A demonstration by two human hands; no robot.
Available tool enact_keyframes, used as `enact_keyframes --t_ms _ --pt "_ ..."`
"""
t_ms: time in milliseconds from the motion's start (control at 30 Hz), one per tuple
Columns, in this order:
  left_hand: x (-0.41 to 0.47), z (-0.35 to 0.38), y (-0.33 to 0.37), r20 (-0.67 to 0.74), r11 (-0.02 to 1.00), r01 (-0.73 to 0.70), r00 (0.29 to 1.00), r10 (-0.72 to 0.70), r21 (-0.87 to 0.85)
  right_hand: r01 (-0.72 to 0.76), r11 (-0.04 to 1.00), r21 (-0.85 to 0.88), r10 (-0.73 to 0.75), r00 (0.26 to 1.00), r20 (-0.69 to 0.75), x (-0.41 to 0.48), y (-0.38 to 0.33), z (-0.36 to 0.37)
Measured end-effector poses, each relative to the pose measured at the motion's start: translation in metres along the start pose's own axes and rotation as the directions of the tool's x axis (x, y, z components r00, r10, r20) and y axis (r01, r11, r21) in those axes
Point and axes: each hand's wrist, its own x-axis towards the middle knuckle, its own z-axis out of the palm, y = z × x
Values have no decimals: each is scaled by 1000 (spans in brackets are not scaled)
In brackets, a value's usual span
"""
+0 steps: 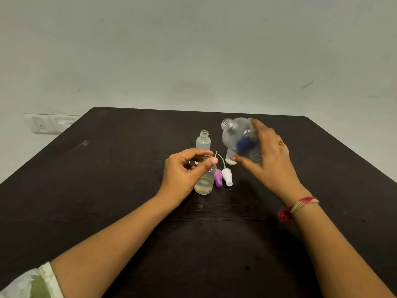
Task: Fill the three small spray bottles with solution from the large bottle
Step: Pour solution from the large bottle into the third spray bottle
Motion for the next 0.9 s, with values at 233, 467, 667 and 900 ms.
enact_keyframes --t_ms 233,467,667,900 --pt "0 0 0 5 1000 -22 1000 22 22 140 981 -134 -141 990 6 2 1 3" --pt "0 0 -2 -7 999 -45 999 45 29 198 967 -159 -202 979 -8 0 -2 3" --pt "1 0 -4 -15 997 -54 998 54 54 214 952 -218 -225 974 -23 1 0 2" --pt "1 1 -8 -17 997 -53 998 54 59 225 937 -268 -243 969 -38 2 -1 0"
